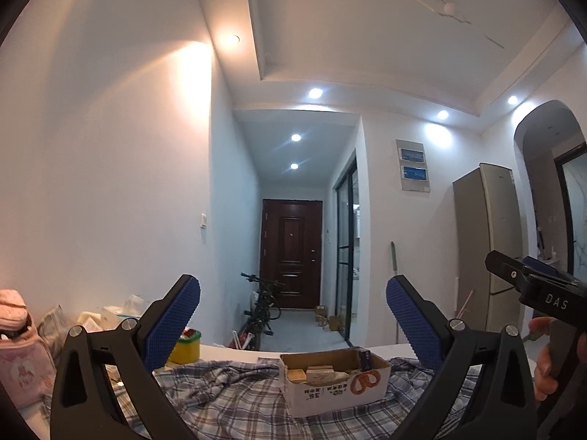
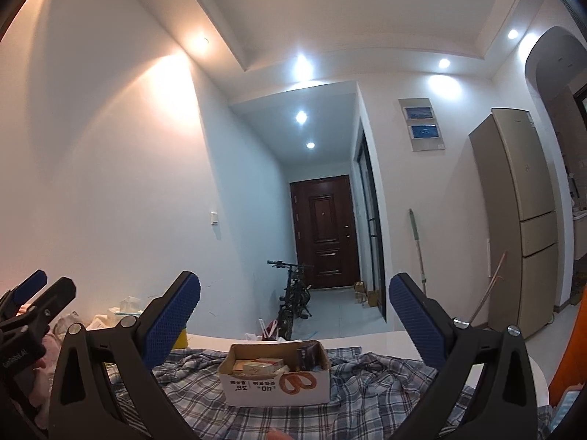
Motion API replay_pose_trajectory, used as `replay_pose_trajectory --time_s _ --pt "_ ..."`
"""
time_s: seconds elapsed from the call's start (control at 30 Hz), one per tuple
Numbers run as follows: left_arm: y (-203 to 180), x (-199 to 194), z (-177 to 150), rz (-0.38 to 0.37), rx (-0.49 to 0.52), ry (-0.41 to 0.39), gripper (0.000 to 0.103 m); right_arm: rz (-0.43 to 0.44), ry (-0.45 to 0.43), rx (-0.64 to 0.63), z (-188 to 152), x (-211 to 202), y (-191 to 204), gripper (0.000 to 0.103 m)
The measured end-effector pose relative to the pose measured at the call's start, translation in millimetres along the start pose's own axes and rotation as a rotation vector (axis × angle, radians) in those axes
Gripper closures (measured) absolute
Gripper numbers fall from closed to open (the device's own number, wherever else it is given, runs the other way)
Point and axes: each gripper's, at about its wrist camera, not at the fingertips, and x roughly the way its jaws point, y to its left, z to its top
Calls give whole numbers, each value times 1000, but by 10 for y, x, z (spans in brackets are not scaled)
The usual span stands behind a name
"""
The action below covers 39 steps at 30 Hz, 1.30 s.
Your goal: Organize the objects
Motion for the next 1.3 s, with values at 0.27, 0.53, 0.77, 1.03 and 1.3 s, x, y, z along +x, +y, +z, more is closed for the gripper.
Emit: replay_pose_trajectory --time_s 0.27,0.53,0.77,1.03,1.3 --pt "-143 95 -388 -11 67 62 0 -30 61 -5 -312 140 -92 0" --pt "-12 270 -671 -20 0 142 0 -20 38 -34 -535 159 -34 0" --pt "-77 284 -892 26 60 114 0 -27 50 -31 -757 224 -75 0" --pt "18 428 -1018 38 26 176 0 -39 57 -32 -1003 288 -117 0" --pt "59 440 -1060 63 6 193 0 -56 87 37 -1130 272 -264 0"
